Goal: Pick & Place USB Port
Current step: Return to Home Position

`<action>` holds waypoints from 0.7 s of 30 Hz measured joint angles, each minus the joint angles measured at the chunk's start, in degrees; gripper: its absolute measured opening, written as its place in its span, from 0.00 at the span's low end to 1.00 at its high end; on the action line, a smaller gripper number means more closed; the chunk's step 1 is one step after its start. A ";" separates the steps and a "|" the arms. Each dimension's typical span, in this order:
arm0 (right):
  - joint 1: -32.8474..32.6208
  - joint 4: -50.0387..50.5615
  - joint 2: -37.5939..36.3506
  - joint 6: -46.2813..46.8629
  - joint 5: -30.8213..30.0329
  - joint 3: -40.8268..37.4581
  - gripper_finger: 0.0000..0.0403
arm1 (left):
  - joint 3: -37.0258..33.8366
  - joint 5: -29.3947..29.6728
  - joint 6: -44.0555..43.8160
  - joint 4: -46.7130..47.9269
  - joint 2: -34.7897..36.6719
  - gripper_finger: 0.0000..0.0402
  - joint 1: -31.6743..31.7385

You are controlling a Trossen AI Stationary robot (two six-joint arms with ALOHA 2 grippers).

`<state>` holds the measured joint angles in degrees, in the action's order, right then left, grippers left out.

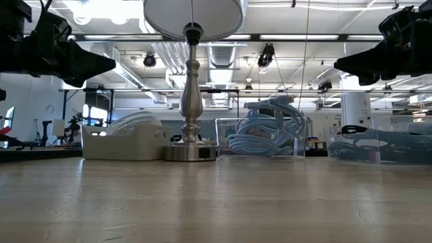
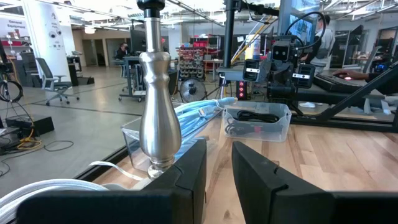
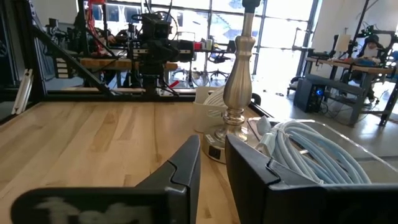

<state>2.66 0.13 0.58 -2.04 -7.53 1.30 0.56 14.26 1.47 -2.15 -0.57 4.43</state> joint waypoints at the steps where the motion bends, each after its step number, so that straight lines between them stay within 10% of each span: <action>1: 0.00 0.01 0.00 0.09 0.01 0.00 0.17 | 0.00 -0.01 0.01 0.00 0.00 0.20 0.00; 21: 0.04 0.00 0.00 -0.05 0.00 0.00 0.22 | 0.00 -0.02 0.01 0.00 -0.01 0.20 0.00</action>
<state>2.70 0.13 0.58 -2.09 -7.53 1.30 0.56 14.24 1.48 -2.15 -0.58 4.43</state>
